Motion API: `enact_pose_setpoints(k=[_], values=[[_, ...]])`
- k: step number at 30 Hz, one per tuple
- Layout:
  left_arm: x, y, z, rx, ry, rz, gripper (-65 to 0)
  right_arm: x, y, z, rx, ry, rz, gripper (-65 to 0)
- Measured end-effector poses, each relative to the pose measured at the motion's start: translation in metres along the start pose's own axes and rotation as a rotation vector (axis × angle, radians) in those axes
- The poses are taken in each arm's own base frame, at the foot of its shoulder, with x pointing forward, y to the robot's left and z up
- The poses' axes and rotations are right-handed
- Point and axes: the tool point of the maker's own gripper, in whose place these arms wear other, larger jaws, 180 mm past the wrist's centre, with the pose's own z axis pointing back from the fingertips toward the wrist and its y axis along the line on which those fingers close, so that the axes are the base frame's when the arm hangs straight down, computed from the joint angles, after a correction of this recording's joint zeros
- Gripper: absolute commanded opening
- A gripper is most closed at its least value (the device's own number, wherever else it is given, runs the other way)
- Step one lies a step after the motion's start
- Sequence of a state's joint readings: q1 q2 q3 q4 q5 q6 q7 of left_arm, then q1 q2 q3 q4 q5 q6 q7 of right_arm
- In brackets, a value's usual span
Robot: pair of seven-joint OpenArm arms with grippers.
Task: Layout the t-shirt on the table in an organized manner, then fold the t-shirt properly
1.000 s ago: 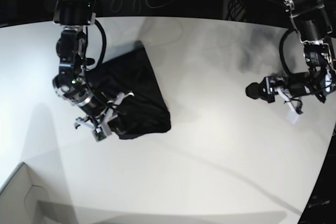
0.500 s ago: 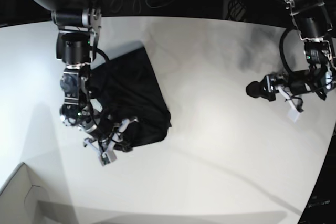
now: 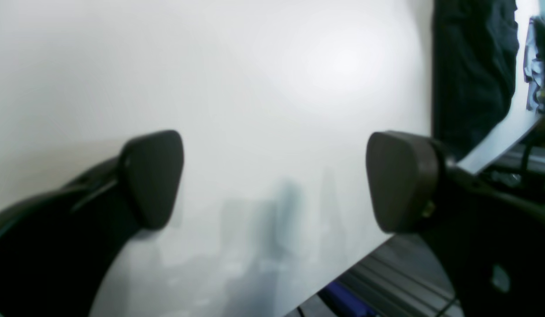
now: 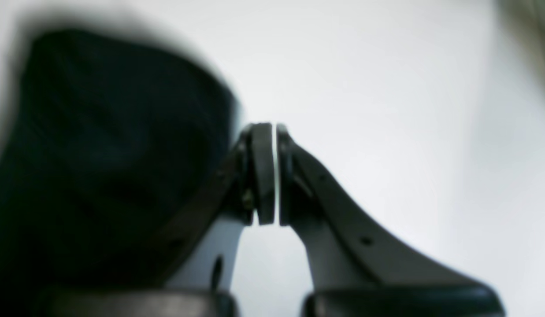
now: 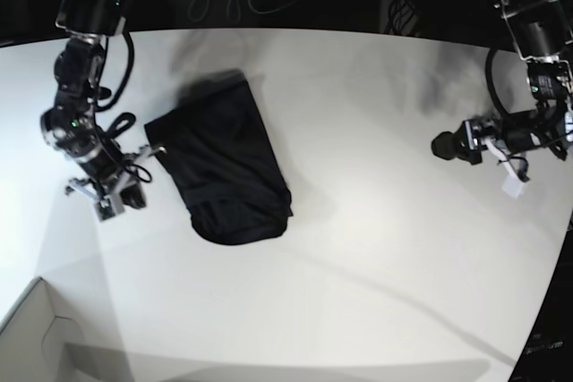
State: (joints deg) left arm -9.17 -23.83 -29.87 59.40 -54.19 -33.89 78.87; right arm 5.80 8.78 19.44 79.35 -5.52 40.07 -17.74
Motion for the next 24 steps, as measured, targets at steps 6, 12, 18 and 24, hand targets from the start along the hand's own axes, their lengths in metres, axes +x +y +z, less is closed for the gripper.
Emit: enact_pose_setpoints(k=[6, 12, 18, 24], values=[[-0.007, 0.036, 0.036, 0.079, -0.065, 0.086, 0.0, -0.064, -0.032, 0.033, -0.106, 0.101, -0.107, -65.0], [-0.024, 0.064, 0.066, 0.150, -0.085, 0.143, 0.0, -0.089, 0.023, 0.042, -0.018, 0.131, -0.135, -65.0], [-0.049, 0.089, 0.097, 0.204, -0.132, 0.231, 0.0, -0.078, 0.067, 0.054, 0.010, 0.100, -0.160, -65.0], [-0.075, 0.096, 0.123, 0.307, -0.104, 0.204, 0.0, -0.069, 0.084, 0.066, 0.015, 0.072, -0.164, -65.0]])
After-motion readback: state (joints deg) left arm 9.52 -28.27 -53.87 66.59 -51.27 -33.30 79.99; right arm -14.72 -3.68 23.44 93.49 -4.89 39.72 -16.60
